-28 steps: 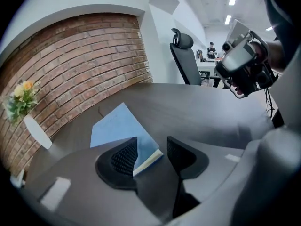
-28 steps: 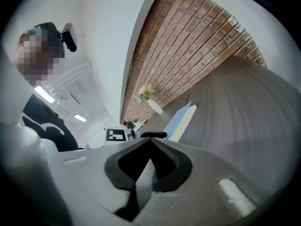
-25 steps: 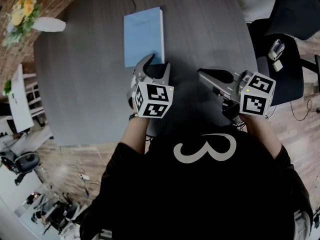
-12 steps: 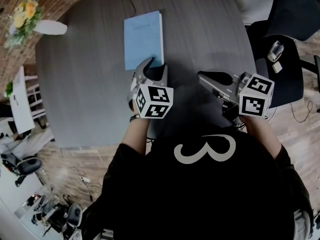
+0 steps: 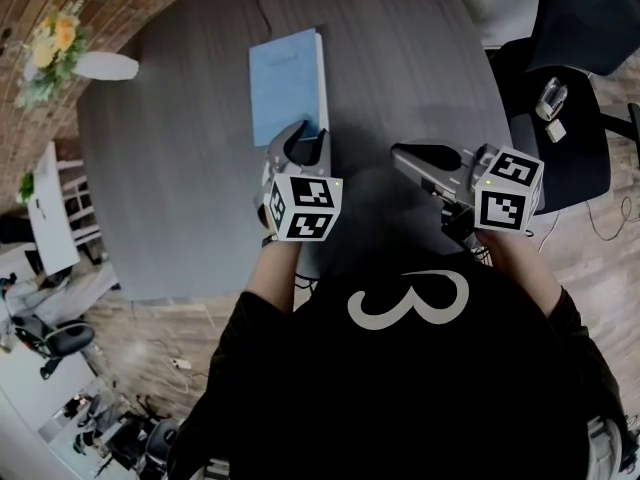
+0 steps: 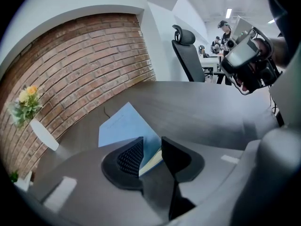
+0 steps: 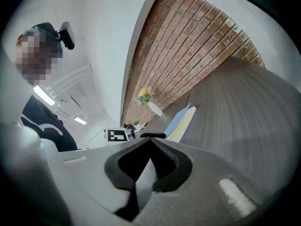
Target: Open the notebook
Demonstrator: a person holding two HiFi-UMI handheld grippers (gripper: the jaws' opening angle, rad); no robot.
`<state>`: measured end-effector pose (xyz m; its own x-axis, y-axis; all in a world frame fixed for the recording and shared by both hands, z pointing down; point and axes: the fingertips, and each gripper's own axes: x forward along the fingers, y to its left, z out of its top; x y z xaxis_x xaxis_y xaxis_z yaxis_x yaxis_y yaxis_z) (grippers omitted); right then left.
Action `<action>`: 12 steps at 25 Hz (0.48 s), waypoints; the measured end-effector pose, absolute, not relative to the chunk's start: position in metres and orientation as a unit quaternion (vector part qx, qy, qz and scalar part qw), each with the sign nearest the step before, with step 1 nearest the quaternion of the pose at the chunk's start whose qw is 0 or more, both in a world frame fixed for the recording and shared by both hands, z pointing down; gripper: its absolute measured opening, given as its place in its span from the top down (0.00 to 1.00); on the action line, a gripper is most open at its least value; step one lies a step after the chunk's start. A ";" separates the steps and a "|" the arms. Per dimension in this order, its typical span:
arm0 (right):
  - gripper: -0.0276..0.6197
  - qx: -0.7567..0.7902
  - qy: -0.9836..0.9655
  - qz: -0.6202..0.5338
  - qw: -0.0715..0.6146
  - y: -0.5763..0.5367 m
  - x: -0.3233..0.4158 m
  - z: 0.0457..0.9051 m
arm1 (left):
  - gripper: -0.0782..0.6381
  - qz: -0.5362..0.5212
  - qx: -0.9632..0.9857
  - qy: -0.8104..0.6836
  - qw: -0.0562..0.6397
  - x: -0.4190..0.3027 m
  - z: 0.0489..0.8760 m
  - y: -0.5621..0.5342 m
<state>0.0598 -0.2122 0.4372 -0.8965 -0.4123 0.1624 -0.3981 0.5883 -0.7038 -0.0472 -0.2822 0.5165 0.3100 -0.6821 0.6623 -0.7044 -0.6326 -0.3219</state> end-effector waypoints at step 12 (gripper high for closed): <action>0.95 -0.246 0.885 -0.395 0.032 -0.214 0.041 0.424 | 0.83 0.386 0.816 -0.429 0.003 -0.059 0.486 -0.287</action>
